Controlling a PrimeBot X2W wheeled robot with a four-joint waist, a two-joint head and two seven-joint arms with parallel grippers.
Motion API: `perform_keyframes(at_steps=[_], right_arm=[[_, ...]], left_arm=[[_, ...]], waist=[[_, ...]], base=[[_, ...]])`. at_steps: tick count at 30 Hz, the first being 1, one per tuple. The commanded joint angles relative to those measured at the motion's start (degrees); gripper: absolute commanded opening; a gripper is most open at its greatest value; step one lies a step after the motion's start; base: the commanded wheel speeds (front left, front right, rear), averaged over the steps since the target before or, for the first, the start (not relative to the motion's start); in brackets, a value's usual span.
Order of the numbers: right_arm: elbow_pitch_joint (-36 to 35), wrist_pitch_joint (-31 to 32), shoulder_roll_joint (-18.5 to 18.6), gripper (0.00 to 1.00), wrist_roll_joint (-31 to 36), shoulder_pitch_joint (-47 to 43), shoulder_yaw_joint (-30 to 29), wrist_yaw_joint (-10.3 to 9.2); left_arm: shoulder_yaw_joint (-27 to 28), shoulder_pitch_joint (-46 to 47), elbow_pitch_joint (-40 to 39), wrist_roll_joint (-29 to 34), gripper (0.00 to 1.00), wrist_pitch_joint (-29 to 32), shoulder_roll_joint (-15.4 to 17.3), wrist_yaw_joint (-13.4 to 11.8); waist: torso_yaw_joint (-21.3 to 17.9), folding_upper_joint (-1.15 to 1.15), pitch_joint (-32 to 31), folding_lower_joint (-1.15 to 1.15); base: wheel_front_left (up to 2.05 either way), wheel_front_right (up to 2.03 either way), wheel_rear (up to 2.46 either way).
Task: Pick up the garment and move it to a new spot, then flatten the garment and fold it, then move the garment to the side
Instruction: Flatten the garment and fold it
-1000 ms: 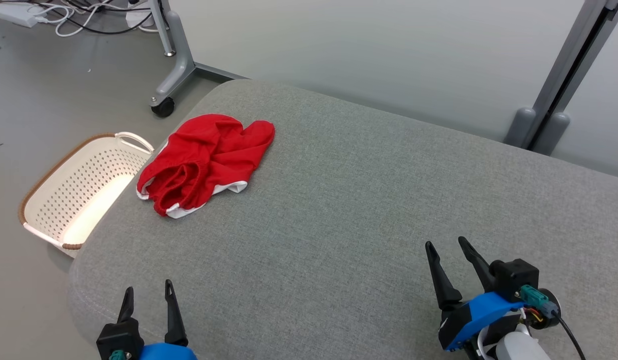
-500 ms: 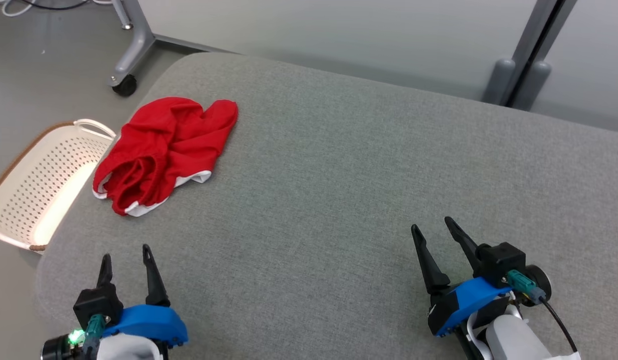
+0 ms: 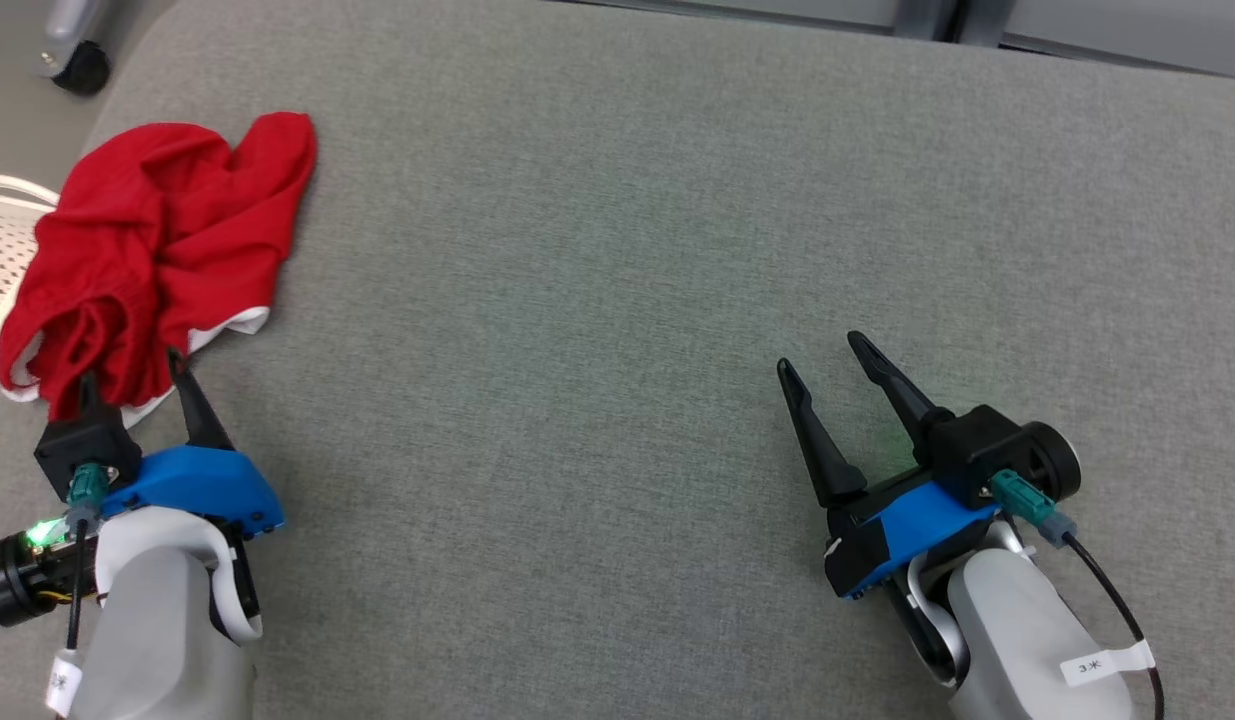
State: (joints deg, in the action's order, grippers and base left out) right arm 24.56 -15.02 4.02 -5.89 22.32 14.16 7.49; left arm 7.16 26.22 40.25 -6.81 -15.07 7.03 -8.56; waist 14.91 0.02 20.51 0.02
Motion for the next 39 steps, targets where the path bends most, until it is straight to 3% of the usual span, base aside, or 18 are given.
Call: perform_keyframes(at_steps=[1,7,13,14,15,16,27,33,39], right_arm=[[-0.8,-0.2,0.6,1.00,-0.5,1.0,0.7,0.00],[-2.2,-0.2,1.9,1.00,-1.4,2.2,1.4,0.00],[-2.8,-0.2,3.4,1.00,-1.5,1.6,0.4,0.00],[-2.7,-0.2,3.5,1.00,-1.5,1.4,0.2,0.00],[-2.7,-0.2,3.6,1.00,-1.5,1.2,0.1,0.00],[-2.6,-0.2,3.5,1.00,-1.6,1.1,-0.1,0.00],[-1.2,-0.2,1.0,1.00,-2.3,0.5,-1.6,0.00],[0.2,-0.2,-0.5,1.00,-3.3,-1.0,-3.1,0.00],[1.2,-0.2,-1.1,1.00,-4.5,-2.8,-4.2,0.00]], left_arm=[[1.0,1.7,1.5,-0.1,1.00,-0.1,0.9,-0.7],[3.6,5.3,8.6,-1.1,1.00,-0.1,2.9,-2.5],[5.7,7.5,13.1,-2.3,1.00,-0.1,4.6,-1.6],[5.5,7.8,14.0,-2.3,0.83,-0.1,4.9,-1.1],[5.5,8.2,14.5,-2.3,0.22,-0.1,5.1,-0.7],[5.8,8.5,14.9,-2.6,0.00,-0.1,5.1,-0.4],[4.3,7.3,3.7,0.6,0.00,-0.1,5.7,5.3],[0.1,8.6,-7.1,4.3,0.00,-0.1,4.2,8.5],[-6.3,8.6,-16.3,7.0,0.00,-0.1,0.8,11.0]], waist=[[-0.8,-0.02,0.9,-0.02],[-3.4,-0.02,2.9,-0.02],[-4.2,-0.02,3.9,-0.02],[-4.3,-0.02,3.9,-0.02],[-4.3,-0.02,3.8,-0.02],[-4.3,-0.02,3.7,-0.02],[-5.4,-0.02,-0.4,-0.02],[-7.6,-0.02,-5.3,-0.02],[-12.6,-0.02,-9.4,-0.02]], base=[[0.00,0.00,0.00],[0.00,0.00,0.00],[0.00,0.00,0.00],[0.00,0.00,0.00],[0.00,0.00,0.00],[0.00,0.00,0.00],[0.00,0.00,0.00],[0.00,0.00,0.00],[0.00,0.00,0.00]])
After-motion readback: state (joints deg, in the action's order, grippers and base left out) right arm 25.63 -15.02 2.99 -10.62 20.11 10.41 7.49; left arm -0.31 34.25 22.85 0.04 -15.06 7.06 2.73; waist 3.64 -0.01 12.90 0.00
